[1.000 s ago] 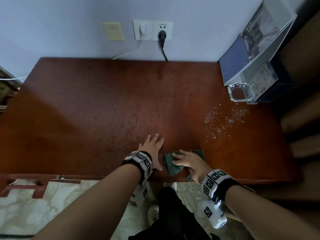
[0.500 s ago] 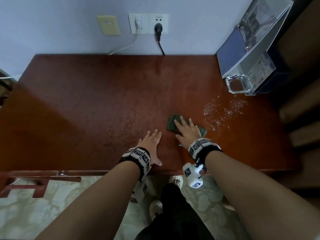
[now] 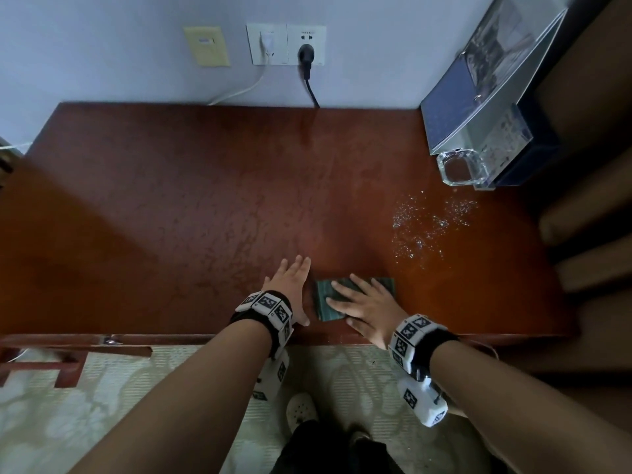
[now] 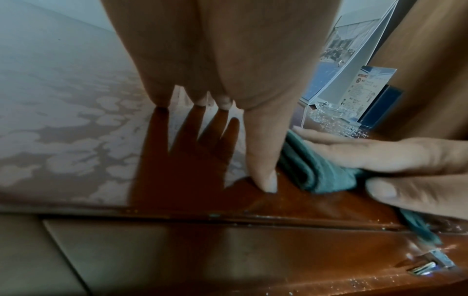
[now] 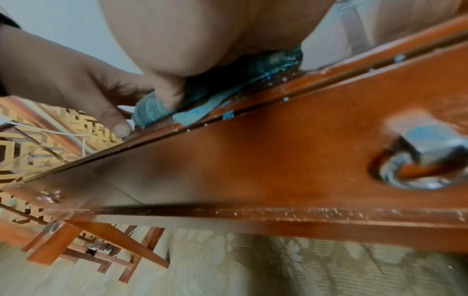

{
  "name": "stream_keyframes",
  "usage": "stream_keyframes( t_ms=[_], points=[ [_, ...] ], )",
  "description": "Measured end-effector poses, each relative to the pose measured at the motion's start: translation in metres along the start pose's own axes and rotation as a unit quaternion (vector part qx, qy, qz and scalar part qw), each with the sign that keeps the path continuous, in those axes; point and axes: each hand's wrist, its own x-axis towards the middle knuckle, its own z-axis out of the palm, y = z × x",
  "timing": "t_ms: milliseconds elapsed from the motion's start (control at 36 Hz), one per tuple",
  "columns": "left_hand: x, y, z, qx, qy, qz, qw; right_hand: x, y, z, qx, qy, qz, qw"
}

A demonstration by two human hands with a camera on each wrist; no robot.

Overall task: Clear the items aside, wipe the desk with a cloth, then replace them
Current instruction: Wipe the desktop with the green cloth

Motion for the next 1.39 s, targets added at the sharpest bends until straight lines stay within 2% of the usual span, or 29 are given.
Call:
stream_keyframes(
  t_ms=[250,500,556,667,722,806,861,917,1000,1139,1389],
  points=[
    [-0.001,0.017,-0.002,0.037,-0.001,-0.049,0.998,-0.034,-0.009,0.013,0.105,-0.014,0.004,0.994],
    [0.004,0.019,-0.018,0.123,0.004,-0.016,0.992,-0.024,-0.007,-0.006,0.205,-0.050,0.004,0.977],
    [0.006,0.016,-0.020,0.125,0.004,-0.009,0.992,-0.017,-0.008,-0.015,0.229,-0.026,0.023,0.973],
    [0.011,0.008,-0.023,0.097,-0.017,-0.003,0.995,0.003,-0.012,-0.039,0.347,0.113,0.114,0.924],
    [0.014,0.005,-0.026,0.089,-0.019,-0.004,0.996,0.019,-0.008,-0.055,0.305,0.120,0.122,0.937],
    [0.020,0.004,-0.033,0.081,-0.011,-0.001,0.997,0.044,0.000,-0.075,0.219,0.082,0.144,0.961],
    [0.024,0.006,-0.037,0.075,-0.006,0.004,0.997,0.058,0.001,-0.071,0.193,0.039,0.153,0.968],
    [0.030,0.008,-0.042,0.067,-0.002,0.012,0.998,0.067,0.001,-0.056,0.116,-0.018,0.150,0.982],
    [0.040,0.012,-0.049,0.055,0.004,0.025,0.998,0.073,0.007,-0.045,0.033,-0.043,0.143,0.988],
    [0.058,0.018,-0.066,0.036,0.023,0.039,0.998,0.091,0.028,-0.055,0.013,-0.053,0.125,0.991],
    [0.099,0.023,-0.106,0.030,0.031,0.016,0.999,0.148,0.084,-0.100,0.051,-0.051,0.162,0.984]
  ],
)
